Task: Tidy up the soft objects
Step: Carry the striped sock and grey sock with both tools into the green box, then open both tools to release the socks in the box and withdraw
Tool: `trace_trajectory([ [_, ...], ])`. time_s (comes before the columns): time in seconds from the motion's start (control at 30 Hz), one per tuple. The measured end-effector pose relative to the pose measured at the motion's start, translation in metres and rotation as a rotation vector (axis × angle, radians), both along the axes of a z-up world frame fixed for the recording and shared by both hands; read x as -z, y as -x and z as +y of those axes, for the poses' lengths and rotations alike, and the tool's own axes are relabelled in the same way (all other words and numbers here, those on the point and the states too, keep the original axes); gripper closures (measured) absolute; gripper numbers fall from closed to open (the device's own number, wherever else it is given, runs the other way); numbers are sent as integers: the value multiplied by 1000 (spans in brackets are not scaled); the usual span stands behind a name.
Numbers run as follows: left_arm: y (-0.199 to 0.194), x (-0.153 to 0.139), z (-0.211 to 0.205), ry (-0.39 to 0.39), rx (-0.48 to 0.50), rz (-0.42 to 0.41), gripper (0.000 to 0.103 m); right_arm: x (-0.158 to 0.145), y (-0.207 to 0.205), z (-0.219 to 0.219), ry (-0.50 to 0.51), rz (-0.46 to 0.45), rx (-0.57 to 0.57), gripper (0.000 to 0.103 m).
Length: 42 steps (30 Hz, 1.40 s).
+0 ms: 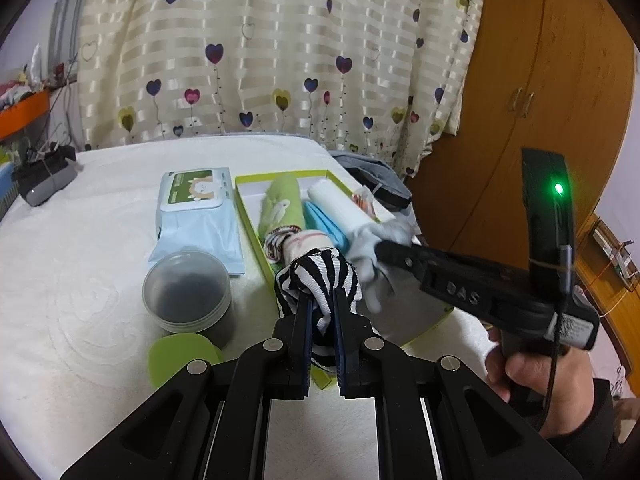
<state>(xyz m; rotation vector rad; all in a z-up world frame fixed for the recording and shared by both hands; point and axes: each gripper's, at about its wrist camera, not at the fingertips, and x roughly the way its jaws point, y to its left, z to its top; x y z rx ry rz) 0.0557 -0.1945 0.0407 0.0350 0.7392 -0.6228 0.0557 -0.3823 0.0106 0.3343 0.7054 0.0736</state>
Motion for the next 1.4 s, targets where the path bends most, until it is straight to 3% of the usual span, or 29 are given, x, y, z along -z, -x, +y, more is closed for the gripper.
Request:
trace_trajectory([
  [0.23, -2, 2, -6, -6, 4, 9, 94, 1, -21, 0, -2, -15, -22, 85],
  [0.57, 1, 12, -30, -17, 57, 37, 94, 15, 15, -11, -49, 54, -58, 83],
  [0.7, -1, 20, -42, -32, 77, 52, 94, 18, 21, -11, 0, 94, -51, 76],
  [0.83, -5, 30, -48, -54, 86, 67, 94, 11, 34, -16, 30, 71, -18, 58],
  [0.97, -11, 42, -56, -71, 85, 90, 93, 4, 42, -18, 39, 37, -14, 58],
  [1.17, -7, 38, -55, -55, 95, 78, 78, 4, 46, -19, 45, 35, -1, 58],
  [1.4, 1, 27, -47, -43, 71, 52, 77, -1, 55, -13, 60, 23, 2, 57],
])
